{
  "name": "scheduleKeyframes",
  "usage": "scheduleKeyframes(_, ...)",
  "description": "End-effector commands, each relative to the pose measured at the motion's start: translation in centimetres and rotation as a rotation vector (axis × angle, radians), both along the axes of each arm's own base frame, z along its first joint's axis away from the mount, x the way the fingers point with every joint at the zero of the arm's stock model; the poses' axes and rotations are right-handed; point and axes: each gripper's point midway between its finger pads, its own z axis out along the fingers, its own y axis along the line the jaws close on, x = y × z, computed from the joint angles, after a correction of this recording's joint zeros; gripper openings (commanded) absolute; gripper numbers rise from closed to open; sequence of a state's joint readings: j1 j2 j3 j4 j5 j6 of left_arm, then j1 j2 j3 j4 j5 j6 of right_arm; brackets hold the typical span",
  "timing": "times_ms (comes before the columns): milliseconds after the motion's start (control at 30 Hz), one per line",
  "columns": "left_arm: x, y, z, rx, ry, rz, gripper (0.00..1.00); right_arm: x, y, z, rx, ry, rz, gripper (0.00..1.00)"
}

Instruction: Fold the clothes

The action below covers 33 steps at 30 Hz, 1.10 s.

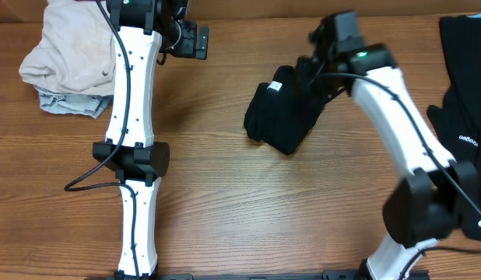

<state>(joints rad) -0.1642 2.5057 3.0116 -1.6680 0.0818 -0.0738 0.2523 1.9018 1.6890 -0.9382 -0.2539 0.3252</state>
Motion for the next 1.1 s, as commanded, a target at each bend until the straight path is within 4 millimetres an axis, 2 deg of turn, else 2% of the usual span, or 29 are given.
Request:
scheduleKeyframes(0,0.0,-0.1,0.9,0.007,-0.028,-0.019,1.0,-0.8,2.3,-5.7,-0.013,0.095,0.01,0.04)
scheduleKeyframes(67,0.0,-0.1,0.9,0.008,-0.027,-0.019,1.0,-0.7,3.9,-8.3,-0.005,0.12,0.012,0.04)
scheduleKeyframes(233,-0.1,-0.1,0.9,0.011,-0.028,-0.026,1.0,0.2,8.2,-12.0,0.041,0.107,0.051,0.04)
scheduleKeyframes(333,-0.1,0.0,0.8,0.018,-0.026,-0.025,1.0,0.5,9.6,-14.2,0.062,0.12,0.026,0.04)
scheduleKeyframes(400,-0.2,0.0,0.8,0.019,-0.023,-0.026,1.0,0.4,9.7,-15.7,0.069,0.15,0.008,0.04)
scheduleKeyframes(467,-0.2,0.0,0.8,0.019,-0.022,-0.027,1.0,0.2,9.9,-16.2,0.084,0.169,0.017,0.04)
scheduleKeyframes(533,-0.2,0.0,0.8,0.019,-0.022,-0.026,1.0,0.4,10.1,-15.5,0.116,0.164,0.042,0.11)
scheduleKeyframes(600,-0.2,0.0,0.8,0.019,-0.022,-0.026,1.0,0.9,10.7,-13.8,0.165,0.135,0.093,0.25)
scheduleKeyframes(700,-0.2,0.0,0.8,0.019,-0.023,-0.027,1.0,2.3,11.1,-9.0,0.249,0.057,0.141,0.47)
scheduleKeyframes(767,-0.2,0.0,0.8,0.021,-0.023,-0.035,1.0,3.2,10.8,-5.3,0.28,0.0,0.143,0.56)
scheduleKeyframes(833,-0.2,-0.1,0.8,0.022,-0.023,-0.049,1.0,3.9,10.0,-0.8,0.302,-0.07,0.131,0.57)
scheduleKeyframes(933,-0.4,-0.3,0.7,0.01,-0.015,-0.054,1.0,5.2,7.0,5.9,0.335,-0.184,0.037,0.6)
scheduleKeyframes(967,-0.5,-0.6,0.8,-0.009,-0.011,-0.063,1.0,5.6,5.1,8.0,0.34,-0.22,-0.024,0.66)
scheduleKeyframes(1067,-0.9,-1.6,0.4,-0.05,0.013,-0.087,1.0,6.2,0.3,11.5,0.338,-0.295,-0.121,0.85)
